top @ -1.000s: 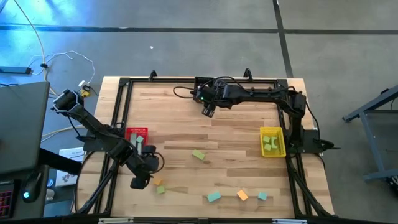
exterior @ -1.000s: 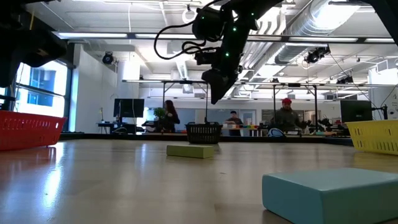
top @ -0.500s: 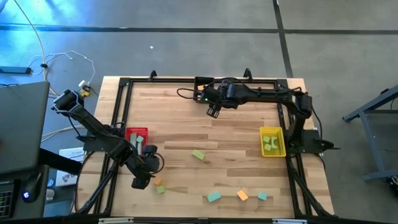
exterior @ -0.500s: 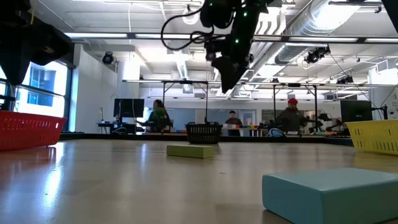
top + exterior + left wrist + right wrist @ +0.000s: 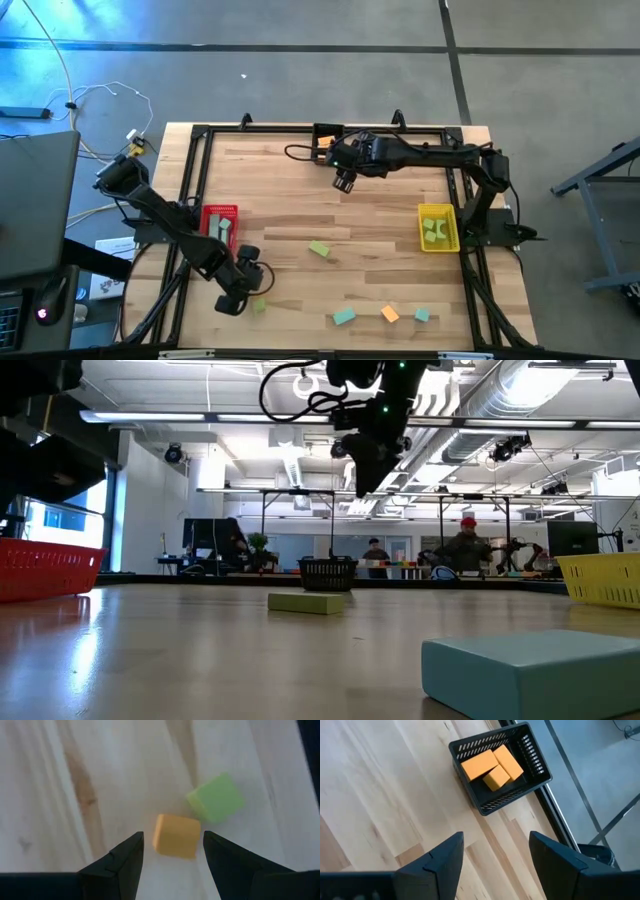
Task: Sort & place blocks by color
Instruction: Put the orange block into the black bin
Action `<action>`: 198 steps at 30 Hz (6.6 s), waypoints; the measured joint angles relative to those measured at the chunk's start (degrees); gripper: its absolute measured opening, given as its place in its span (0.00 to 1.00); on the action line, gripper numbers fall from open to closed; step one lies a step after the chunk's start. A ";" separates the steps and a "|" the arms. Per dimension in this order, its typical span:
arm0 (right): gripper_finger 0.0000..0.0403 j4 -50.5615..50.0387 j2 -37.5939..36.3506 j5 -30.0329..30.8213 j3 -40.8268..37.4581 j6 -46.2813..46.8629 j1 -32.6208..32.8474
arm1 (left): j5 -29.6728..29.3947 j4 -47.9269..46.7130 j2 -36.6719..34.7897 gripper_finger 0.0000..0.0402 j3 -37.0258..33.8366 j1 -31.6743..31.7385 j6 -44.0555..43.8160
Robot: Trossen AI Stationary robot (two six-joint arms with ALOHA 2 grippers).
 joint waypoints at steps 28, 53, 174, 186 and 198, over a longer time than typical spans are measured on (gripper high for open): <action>0.53 -2.66 0.04 0.12 -0.01 1.29 0.01 | -3.88 3.99 6.52 0.26 0.10 1.21 3.44; 0.53 -6.56 -2.83 2.24 -0.01 8.15 6.47 | -12.54 10.12 5.72 0.27 0.00 25.69 34.48; 0.53 8.36 -0.74 -5.53 -0.44 20.43 12.55 | 11.83 34.92 20.19 0.29 17.35 77.18 35.82; 0.53 8.18 -0.74 -3.98 -0.44 22.33 15.69 | 12.04 36.79 25.63 0.29 17.35 77.09 34.45; 0.53 8.16 -0.74 -3.54 -0.44 24.17 17.27 | 14.68 35.56 25.77 0.42 19.36 77.04 33.57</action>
